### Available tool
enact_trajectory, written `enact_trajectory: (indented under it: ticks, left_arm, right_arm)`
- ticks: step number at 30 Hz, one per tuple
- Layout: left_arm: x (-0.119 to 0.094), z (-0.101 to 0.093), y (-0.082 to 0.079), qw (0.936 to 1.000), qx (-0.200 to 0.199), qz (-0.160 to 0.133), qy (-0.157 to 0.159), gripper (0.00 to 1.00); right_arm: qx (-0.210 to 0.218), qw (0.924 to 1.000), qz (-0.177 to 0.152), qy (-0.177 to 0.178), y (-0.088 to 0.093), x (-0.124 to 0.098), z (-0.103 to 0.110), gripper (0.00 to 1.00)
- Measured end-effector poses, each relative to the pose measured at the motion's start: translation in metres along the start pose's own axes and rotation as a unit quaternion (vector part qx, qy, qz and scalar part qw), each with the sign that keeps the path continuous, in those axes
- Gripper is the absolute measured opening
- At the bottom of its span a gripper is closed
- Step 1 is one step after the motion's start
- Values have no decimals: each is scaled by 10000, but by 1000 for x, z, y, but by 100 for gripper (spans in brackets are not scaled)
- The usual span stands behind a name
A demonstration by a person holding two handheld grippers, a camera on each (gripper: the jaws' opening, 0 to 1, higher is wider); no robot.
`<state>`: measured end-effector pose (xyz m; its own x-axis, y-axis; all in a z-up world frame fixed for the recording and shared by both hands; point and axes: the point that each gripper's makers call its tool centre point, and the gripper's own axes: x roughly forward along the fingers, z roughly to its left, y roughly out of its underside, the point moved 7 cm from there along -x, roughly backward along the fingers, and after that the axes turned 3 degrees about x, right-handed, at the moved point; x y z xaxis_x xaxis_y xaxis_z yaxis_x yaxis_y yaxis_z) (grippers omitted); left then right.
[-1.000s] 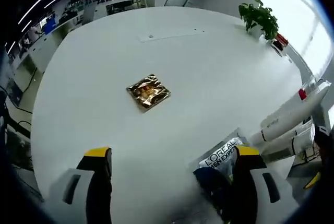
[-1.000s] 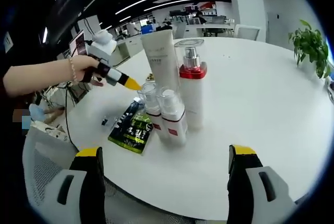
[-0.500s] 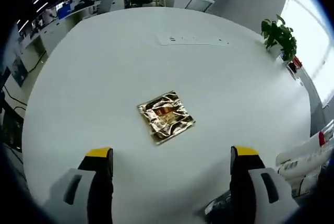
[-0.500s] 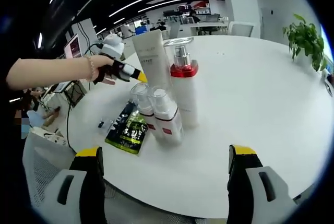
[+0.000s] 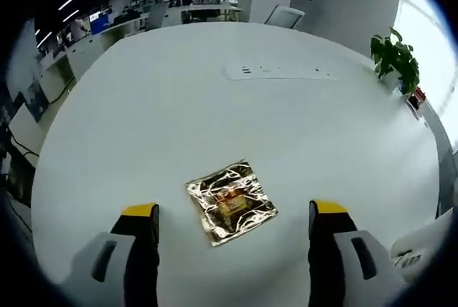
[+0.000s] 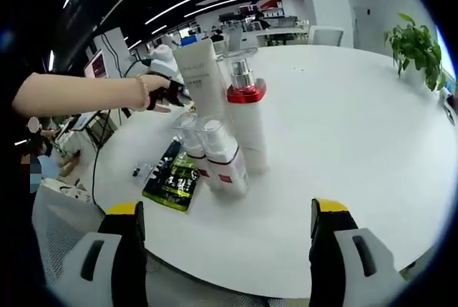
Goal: Arrange the skincare products in the storage area until every visible bottle or jar stands upright without overlapping.
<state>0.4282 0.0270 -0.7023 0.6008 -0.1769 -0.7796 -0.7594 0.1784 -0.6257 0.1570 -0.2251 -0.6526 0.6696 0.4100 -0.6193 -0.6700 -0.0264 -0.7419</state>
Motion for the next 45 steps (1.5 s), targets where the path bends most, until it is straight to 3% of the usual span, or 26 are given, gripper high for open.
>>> enact_trajectory:
  ticks: [5, 12, 17, 20, 31, 35, 39, 41, 43, 45]
  left_arm:
    - [6, 0, -6, 9993, 284, -74, -232, 72]
    - [10, 5, -10, 9991, 323, -154, -211, 65]
    - [10, 10, -8, 9991, 332, -209, -152, 50]
    - [8, 13, -5, 9986, 424, -289, -95, 35]
    - [10, 15, -7, 9981, 497, -355, 99, 34]
    - [3, 15, -5, 9975, 521, -462, 141, 34]
    - [-20, 13, 10, 9969, 507, -572, 209, 34]
    - [-20, 13, 4, 9961, 463, -681, 305, 34]
    - [-33, 12, 10, 9957, 490, -727, 307, 34]
    - [-26, 12, 2, 9949, 546, -766, 378, 34]
  right_arm:
    - [-1, 10000, 18, 8, 1, 0, -1, 96]
    - [14, 10000, 24, 16, 1, 1, -3, 96]
    - [13, 10000, 28, 3, 1, 1, -2, 96]
    - [11, 10000, 37, 7, 1, 1, -2, 95]
    - [-14, 10000, 11, -1, 0, 0, -1, 95]
    - [-16, 10000, 6, -28, -1, 1, 0, 95]
    - [-23, 10000, -16, -58, -1, 1, 0, 95]
    - [-35, 10000, -38, -61, -2, 1, 0, 95]
    - [-36, 9999, -74, -67, -2, 0, 1, 95]
    - [-27, 9999, -104, -76, -3, 0, 1, 95]
